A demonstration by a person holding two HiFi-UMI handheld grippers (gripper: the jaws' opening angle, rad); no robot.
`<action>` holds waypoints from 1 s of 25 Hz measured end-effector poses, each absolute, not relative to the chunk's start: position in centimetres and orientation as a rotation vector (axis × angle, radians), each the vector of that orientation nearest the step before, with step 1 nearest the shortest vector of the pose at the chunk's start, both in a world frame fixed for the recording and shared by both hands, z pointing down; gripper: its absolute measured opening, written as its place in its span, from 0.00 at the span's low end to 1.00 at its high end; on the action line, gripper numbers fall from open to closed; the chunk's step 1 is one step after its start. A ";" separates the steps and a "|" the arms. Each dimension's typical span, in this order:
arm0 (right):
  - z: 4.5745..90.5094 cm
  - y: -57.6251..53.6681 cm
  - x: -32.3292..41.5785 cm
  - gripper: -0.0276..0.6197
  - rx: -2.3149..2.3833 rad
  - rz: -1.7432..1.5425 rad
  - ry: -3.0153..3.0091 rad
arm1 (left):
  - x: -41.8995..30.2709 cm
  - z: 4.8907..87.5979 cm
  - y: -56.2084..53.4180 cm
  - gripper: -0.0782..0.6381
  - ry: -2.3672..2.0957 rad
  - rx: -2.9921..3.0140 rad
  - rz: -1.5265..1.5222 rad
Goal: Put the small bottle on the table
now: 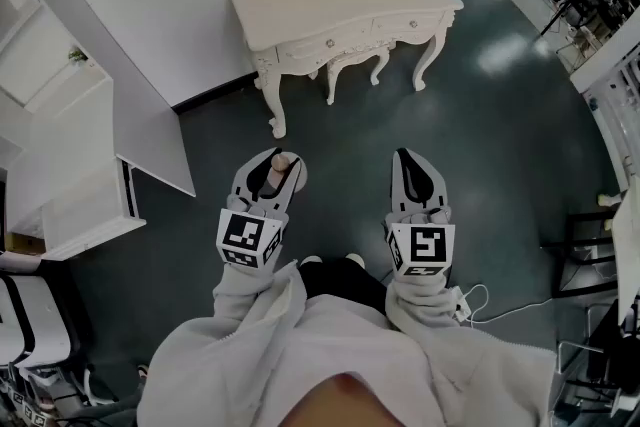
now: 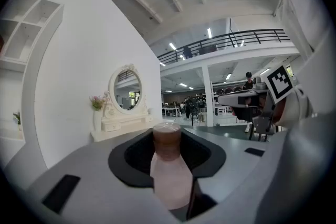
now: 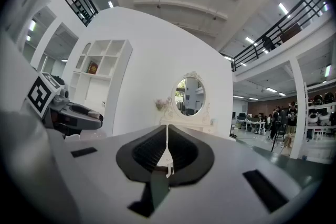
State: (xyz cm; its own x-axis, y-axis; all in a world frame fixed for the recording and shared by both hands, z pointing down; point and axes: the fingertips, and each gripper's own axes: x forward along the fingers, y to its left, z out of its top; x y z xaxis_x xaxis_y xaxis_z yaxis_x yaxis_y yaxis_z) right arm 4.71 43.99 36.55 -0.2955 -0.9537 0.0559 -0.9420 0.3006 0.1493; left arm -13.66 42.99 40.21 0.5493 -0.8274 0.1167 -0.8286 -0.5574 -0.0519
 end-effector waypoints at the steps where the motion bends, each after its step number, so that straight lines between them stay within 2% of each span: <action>1: 36.4 44.0 4.7 0.10 1.778 -0.132 -2.432 | -13.6 40.2 43.0 0.32 -1.471 2.759 0.201; 25: 38.5 46.7 1.6 0.10 1.871 -0.058 -2.397 | -15.8 42.2 45.9 0.32 -1.373 2.779 0.214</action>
